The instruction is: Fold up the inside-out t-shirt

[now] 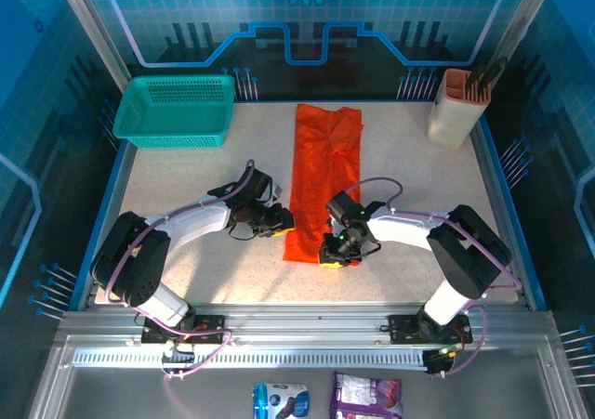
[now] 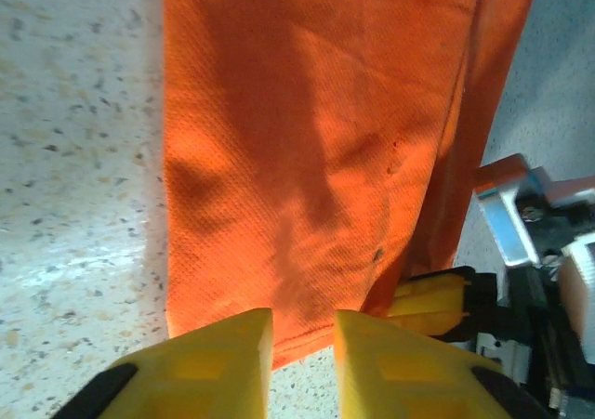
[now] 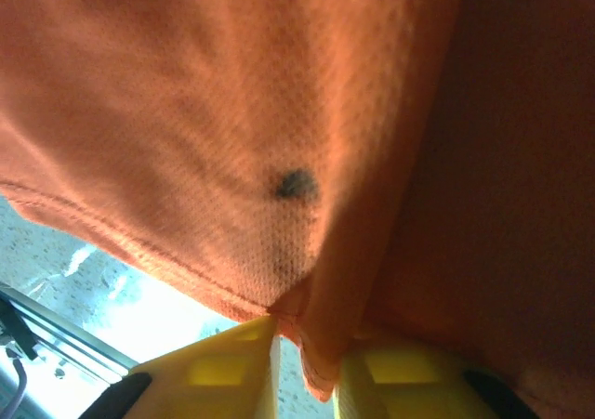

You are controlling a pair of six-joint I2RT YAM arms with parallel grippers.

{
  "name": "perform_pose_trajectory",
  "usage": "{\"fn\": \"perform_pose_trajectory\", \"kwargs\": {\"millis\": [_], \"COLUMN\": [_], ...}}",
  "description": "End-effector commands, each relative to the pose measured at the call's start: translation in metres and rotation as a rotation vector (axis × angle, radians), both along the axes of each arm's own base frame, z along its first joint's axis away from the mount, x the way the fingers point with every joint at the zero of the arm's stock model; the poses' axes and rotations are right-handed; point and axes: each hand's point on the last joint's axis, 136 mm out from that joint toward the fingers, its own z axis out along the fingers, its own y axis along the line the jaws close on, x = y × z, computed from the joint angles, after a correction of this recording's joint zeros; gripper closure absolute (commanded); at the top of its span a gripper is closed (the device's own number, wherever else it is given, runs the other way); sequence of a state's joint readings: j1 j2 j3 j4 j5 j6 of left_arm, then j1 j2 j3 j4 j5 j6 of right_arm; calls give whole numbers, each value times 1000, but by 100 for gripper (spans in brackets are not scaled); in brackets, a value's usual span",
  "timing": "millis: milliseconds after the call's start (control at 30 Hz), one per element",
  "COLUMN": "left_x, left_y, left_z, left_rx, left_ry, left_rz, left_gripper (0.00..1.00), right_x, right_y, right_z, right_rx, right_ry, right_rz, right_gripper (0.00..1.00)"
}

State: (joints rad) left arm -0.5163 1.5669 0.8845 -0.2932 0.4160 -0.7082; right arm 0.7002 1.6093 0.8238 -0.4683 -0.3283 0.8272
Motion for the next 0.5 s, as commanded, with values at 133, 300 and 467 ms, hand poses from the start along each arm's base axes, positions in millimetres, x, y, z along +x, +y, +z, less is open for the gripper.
{"fn": "perform_pose_trajectory", "kwargs": {"millis": [133, 300, 467], "left_x": [-14, -19, -30], "left_y": [-24, -26, -13], "left_z": [-10, -29, -47], "left_rx": [35, 90, 153], "left_ry": [40, 70, 113], "left_rz": [-89, -109, -100], "left_gripper": [84, 88, 89], "right_x": [14, 41, 64], "right_y": [-19, -2, 16], "right_z": [43, 60, 52], "right_rx": [-24, 116, 200], "right_ry": [-92, -125, -112], "right_rz": [-29, -42, -34], "right_gripper": [73, 73, 75]}}
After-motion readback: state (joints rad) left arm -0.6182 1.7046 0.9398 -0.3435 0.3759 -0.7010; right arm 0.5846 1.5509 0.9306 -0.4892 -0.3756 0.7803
